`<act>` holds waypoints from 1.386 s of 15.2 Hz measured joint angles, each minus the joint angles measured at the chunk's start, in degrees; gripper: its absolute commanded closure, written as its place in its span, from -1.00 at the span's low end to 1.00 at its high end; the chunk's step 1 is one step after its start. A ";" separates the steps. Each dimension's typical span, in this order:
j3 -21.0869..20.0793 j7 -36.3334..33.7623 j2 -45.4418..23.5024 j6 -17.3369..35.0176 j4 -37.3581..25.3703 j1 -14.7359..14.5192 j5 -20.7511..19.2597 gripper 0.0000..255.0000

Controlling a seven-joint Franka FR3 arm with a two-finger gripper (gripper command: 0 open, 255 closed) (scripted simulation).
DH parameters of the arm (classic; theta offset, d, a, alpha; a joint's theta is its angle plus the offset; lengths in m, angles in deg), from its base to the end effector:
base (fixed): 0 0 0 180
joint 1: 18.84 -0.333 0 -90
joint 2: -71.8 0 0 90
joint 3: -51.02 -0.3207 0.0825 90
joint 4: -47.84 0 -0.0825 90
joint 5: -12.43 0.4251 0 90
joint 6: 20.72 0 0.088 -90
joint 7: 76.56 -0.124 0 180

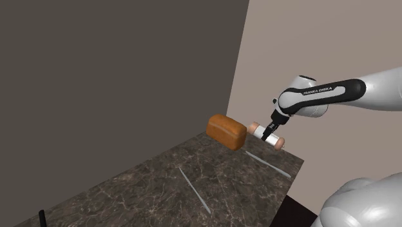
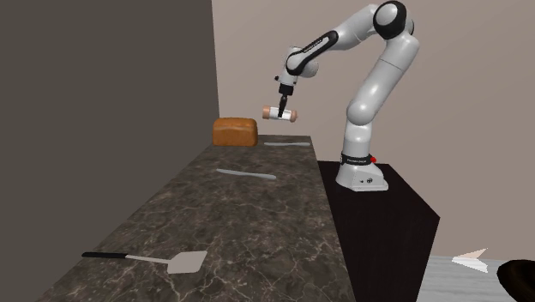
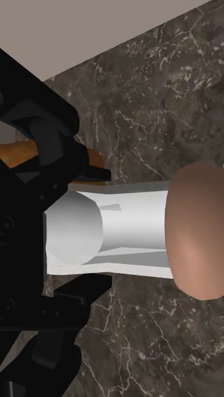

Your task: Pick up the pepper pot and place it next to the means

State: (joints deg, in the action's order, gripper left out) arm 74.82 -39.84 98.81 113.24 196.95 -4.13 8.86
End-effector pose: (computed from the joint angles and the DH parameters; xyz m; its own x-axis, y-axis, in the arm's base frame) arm 0.3534 -0.2714 0.3803 0.9751 0.0322 0.2194 0.0333 -0.9994 -0.0013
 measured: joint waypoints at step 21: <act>14.29 27.85 -31.32 1.47 -23.46 -2.20 21.67 1.00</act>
State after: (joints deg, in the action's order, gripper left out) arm 89.11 -11.99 67.49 114.71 173.49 -6.32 30.54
